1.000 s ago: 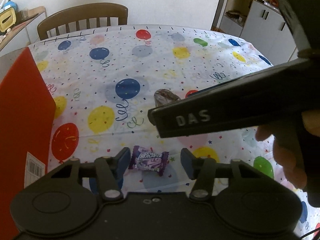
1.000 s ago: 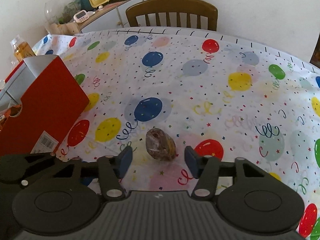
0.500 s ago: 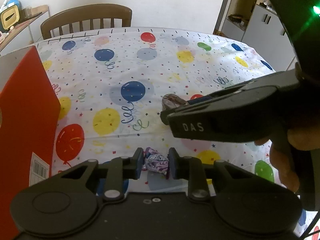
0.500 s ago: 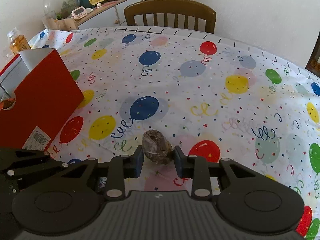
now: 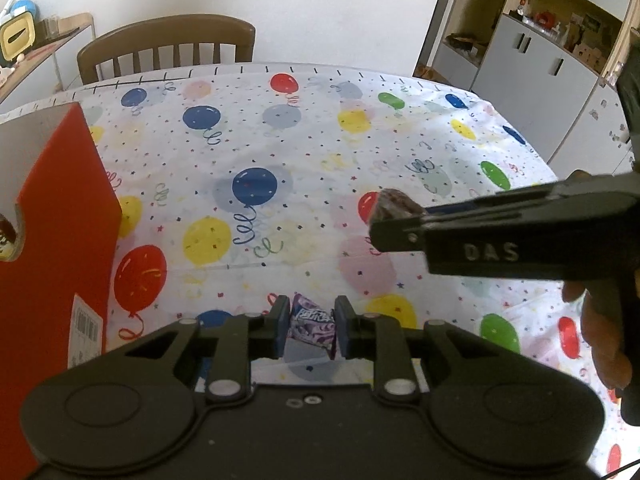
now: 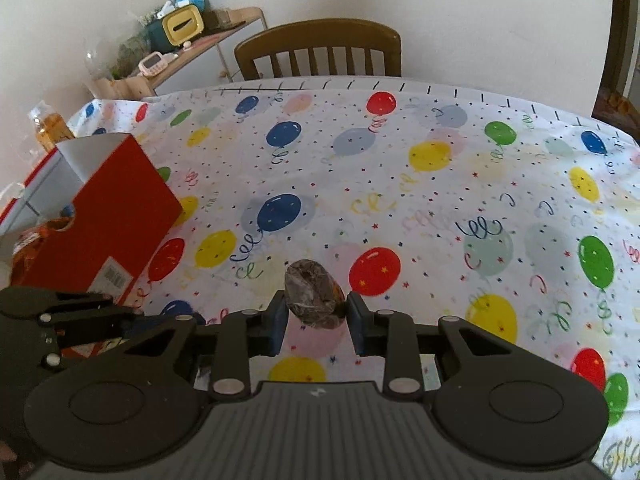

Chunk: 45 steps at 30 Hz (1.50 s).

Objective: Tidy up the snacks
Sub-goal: 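Carry the purple candy and brown chocolate with both grippers over the box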

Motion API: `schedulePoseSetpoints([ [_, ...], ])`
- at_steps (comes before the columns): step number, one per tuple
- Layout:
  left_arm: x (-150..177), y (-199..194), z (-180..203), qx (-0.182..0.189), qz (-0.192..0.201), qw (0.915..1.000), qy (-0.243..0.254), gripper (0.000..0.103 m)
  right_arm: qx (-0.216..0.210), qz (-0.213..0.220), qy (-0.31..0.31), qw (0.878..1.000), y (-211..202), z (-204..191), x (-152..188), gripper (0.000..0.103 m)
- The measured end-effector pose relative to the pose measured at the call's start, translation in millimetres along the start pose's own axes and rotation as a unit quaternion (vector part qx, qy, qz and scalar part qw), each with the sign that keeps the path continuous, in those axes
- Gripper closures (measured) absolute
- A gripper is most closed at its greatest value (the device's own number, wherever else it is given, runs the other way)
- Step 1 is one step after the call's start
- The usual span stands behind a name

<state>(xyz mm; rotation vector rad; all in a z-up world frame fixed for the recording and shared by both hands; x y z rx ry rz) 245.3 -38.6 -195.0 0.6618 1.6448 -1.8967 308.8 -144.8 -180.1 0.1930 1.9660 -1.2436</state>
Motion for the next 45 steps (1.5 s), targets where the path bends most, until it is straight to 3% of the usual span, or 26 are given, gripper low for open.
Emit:
schedulePoseSetpoints([
  [9, -10, -34, 3, 0.003, 0.011, 0.9999, -0.009, 0.082, -0.014, 0.022, -0.017, 1.000, -46, -18, -4, 0.072],
  [22, -28, -92, -16, 0.000, 0.050, 0.9983, -0.028, 0.082, -0.028, 0.049, -0.053, 0.997, -90, -75, -17, 0.072],
  [35, -38, -148, -73, -0.024, 0.086, 0.9950, -0.044, 0.082, -0.049, 0.067, -0.081, 0.993, -96, -150, -31, 0.072],
  [45, -38, -176, -131, -0.051, 0.098, 0.9924, -0.054, 0.082, -0.056, 0.065, -0.079, 0.993, -78, -200, -37, 0.072],
])
Point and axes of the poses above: each gripper's, at about its wrist camera, not at the fingertips, and y roughly the way its jaws point, z to its right, x to its underside, the point moved 6 cm from there along y, roughly the way its jaws point, and after that the axes turned 7 degrees about z, right-handed, at the moved point
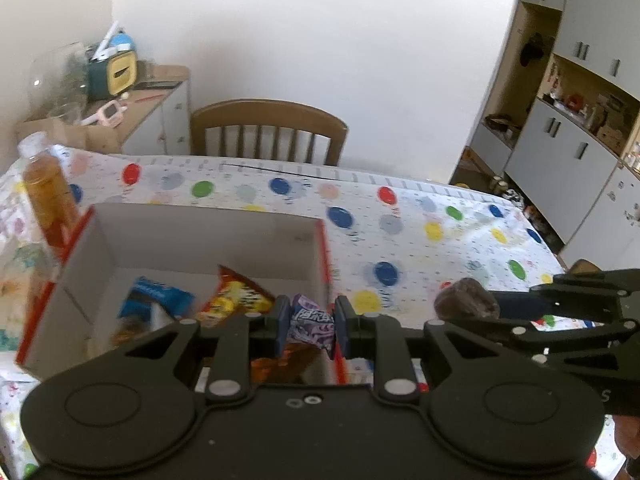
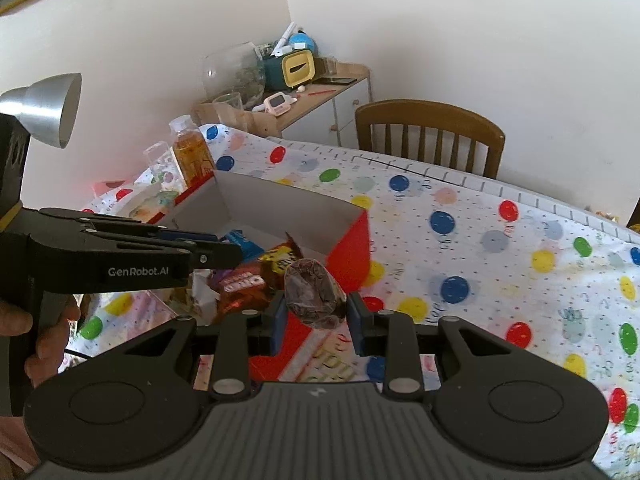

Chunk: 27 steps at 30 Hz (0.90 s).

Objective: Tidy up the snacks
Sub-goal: 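Carry the purple candy and brown chocolate with both grippers over the box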

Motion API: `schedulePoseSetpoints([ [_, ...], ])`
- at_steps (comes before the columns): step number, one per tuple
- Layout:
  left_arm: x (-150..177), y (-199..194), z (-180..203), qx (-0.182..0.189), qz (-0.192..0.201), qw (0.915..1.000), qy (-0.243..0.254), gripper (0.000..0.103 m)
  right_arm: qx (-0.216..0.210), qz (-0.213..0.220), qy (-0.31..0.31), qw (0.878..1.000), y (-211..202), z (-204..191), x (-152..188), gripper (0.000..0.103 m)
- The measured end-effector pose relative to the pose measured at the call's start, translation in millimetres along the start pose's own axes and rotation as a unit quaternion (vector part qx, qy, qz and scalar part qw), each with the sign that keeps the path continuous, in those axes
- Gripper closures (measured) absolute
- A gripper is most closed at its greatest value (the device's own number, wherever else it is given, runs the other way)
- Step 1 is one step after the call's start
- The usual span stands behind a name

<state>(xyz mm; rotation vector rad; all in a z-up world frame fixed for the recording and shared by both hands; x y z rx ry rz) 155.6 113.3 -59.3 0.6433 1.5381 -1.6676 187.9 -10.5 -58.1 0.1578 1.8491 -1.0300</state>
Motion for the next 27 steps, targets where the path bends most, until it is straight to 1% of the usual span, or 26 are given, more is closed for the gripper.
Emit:
schedulePoseSetpoints([
  [5, -2, 1, -30, -0.018, 0.003, 0.9998, -0.005, 0.082, 0.003, -0.009, 0.005, 1.000, 24, -19, -2, 0.072],
  [8, 0, 5, -51, -0.029, -0.002, 0.9995, -0.013, 0.082, 0.006, -0.013, 0.005, 1.000, 39, -28, -4, 0.072],
  [13, 4, 16, -85, -0.054, -0.013, 0.9982, -0.021, 0.082, 0.017, -0.020, 0.002, 1.000, 67, -35, -10, 0.072],
  [17, 7, 27, -114, -0.070, -0.020, 0.9965, -0.042, 0.082, 0.031, -0.032, -0.004, 0.999, 89, -35, -12, 0.072],
  [22, 10, 39, -130, -0.080, -0.027, 0.9955, -0.041, 0.082, 0.026, -0.049, 0.018, 0.998, 114, -33, -12, 0.072],
  [27, 16, 55, -138, -0.088, -0.043, 0.9946, -0.033, 0.082, 0.032, -0.056, 0.005, 0.998, 131, -37, -13, 0.072],
])
Point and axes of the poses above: each gripper's, at about its wrist camera, not at the fingertips, and y roughly the way its jaws point, z to its right, x to its underside, the point moved 6 cm from there along y, roughly the way its jaws point, and after that the axes turned 7 degrees about z, right-handed, at the moved point
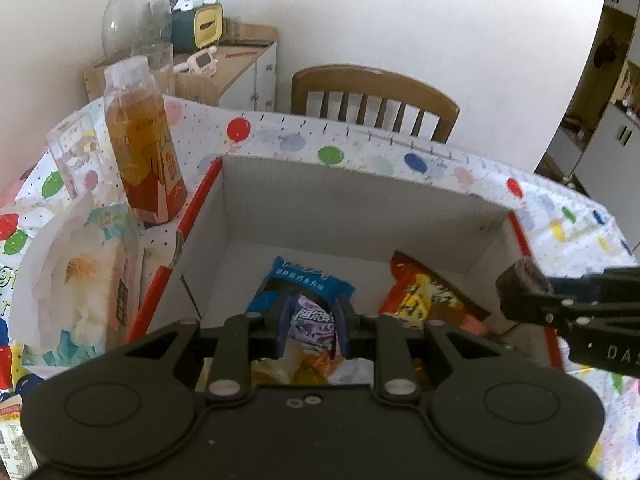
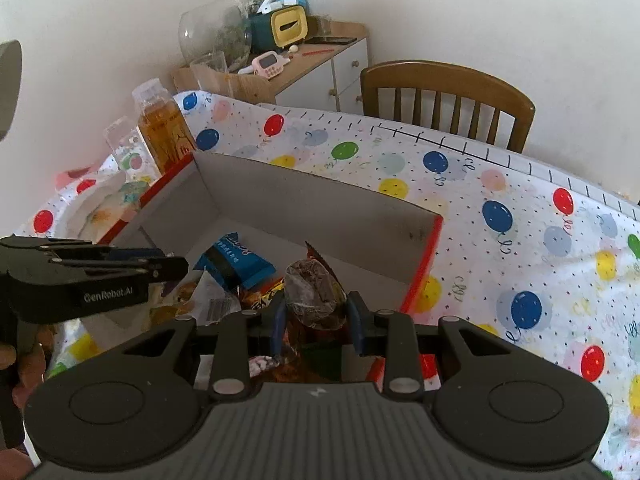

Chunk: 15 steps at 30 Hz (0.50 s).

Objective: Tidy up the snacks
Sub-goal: 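Carry the purple candy and brown chocolate with both grippers over the box, then open both grippers to drop the candy and chocolate into the box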

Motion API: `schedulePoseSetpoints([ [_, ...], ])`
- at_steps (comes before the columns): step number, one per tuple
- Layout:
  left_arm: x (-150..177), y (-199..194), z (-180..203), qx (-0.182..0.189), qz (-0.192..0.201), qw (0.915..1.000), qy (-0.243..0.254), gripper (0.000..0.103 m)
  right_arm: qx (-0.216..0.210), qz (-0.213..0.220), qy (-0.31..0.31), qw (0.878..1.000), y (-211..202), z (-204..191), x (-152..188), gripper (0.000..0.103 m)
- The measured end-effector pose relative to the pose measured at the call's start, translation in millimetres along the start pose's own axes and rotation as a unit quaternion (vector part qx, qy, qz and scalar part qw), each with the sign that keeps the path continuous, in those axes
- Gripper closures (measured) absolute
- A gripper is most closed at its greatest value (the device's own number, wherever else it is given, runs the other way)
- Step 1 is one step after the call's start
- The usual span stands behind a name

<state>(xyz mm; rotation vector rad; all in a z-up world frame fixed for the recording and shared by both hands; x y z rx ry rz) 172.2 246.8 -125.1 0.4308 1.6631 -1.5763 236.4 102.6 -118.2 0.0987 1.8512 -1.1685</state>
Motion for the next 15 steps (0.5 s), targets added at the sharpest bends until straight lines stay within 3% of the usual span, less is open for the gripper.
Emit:
schedulePoseSetpoints([
  [7, 12, 21, -2, -0.010, -0.028, 0.9995, 0.009, 0.082, 0.001, -0.025, 0.012, 1.000, 23, 4, 4, 0.072],
  [15, 24, 32, -7, -0.016, -0.053, 0.9984, 0.011, 0.081, -0.002, -0.028, 0.015, 1.000, 23, 4, 7, 0.072],
])
Point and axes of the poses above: each gripper's, at about its wrist camera, not at the fingertips, and y roughly the way its jaws point, z to its right, x to its underside, the point moved 6 cm from there along y, roughly the way its jaws point, and after that the axes turned 7 degrees about z, right-handed, at the moved point
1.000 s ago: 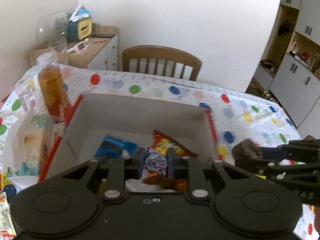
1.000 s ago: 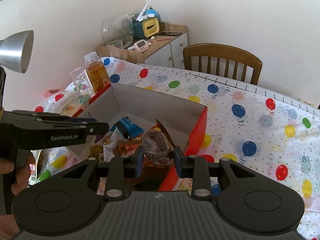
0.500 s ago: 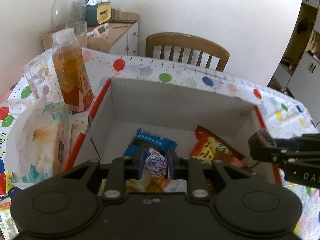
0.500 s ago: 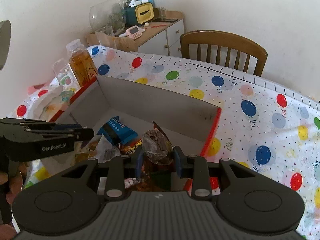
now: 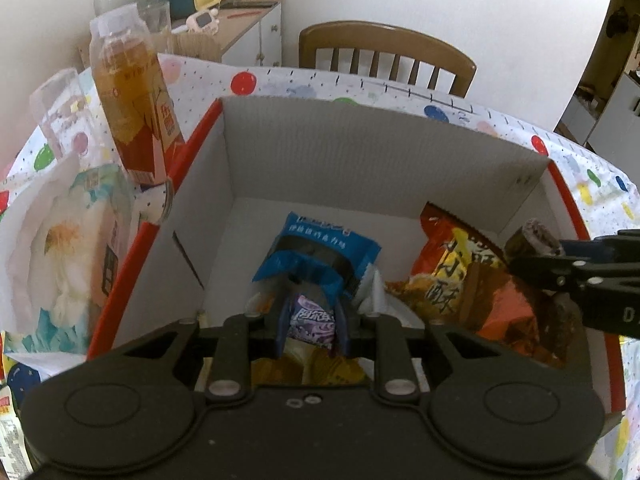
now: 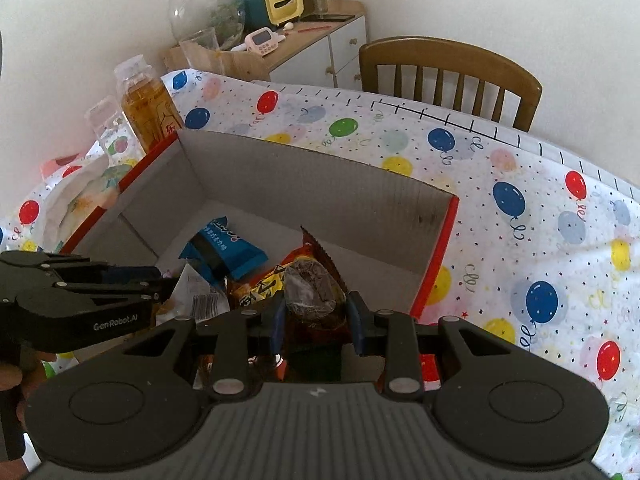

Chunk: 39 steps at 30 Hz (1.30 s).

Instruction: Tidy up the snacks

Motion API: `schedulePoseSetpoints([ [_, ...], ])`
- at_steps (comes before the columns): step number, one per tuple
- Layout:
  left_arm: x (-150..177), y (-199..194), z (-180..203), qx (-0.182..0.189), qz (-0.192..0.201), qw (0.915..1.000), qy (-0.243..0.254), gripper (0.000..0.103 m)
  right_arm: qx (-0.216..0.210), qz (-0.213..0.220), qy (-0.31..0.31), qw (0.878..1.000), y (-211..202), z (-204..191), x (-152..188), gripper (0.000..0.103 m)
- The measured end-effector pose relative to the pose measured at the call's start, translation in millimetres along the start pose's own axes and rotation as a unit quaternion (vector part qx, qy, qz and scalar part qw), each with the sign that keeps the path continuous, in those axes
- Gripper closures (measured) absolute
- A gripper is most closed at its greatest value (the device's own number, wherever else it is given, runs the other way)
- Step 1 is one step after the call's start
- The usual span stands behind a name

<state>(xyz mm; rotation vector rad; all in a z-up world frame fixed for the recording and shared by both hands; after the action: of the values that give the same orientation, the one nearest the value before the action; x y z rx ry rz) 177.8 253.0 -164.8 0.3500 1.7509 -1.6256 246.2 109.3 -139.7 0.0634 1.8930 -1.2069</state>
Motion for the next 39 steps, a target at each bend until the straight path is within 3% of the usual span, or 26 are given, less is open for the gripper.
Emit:
schedulePoseSetpoints([
  [8, 4, -4, -4, -0.008, 0.002, 0.9999, -0.007, 0.073, 0.000, 0.001, 0.007, 1.000, -10, 5, 4, 0.071],
  [9, 4, -7, -3, -0.009, 0.004, 0.9999, -0.005, 0.071, -0.001, 0.002, 0.008, 1.000, -13, 5, 4, 0.067],
  [10, 4, -9, -3, -0.012, 0.006, 0.9999, -0.002, 0.067, -0.002, 0.006, 0.009, 1.000, -16, 5, 4, 0.057],
  [12, 2, -13, -3, -0.018, 0.013, 0.9998, 0.004, 0.061, -0.004, 0.016, 0.008, 1.000, -23, 4, 4, 0.049],
  [16, 1, -25, -5, -0.015, 0.028, 0.9995, -0.003, 0.038, -0.010, 0.028, -0.005, 1.000, -37, -3, 3, 0.048],
  [20, 1, -37, -2, -0.010, 0.037, 0.9993, 0.004, 0.035, -0.014, 0.041, -0.010, 0.999, -51, -8, 3, 0.039],
  [26, 0, -59, 7, -0.004, 0.056, 0.9983, 0.012, 0.023, -0.026, 0.055, 0.004, 0.998, -71, -10, 3, 0.038],
  [30, -1, -76, 15, 0.007, 0.068, 0.9975, 0.017, 0.021, -0.035, 0.066, 0.015, 0.997, -86, -11, 4, 0.028],
  [36, -1, -101, 26, 0.020, 0.084, 0.9960, 0.022, 0.016, -0.048, 0.083, 0.016, 0.995, -111, -14, 9, 0.027],
  [39, -1, -113, 31, 0.028, 0.095, 0.9948, 0.024, 0.015, -0.050, 0.094, 0.019, 0.994, -124, -13, 11, 0.020],
])
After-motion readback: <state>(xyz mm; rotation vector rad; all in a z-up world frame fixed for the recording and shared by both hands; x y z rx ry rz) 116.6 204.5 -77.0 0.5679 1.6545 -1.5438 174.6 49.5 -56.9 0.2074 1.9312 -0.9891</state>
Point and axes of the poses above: each gripper's, at about its wrist camera, not at the fingertips, and y roughly the way its jaws point, z to its right, x to its underside, the point moved 6 cm from there along y, roughly the way its jaws point, and after that the axes turned 7 degrees about z, right-handed, at the moved point
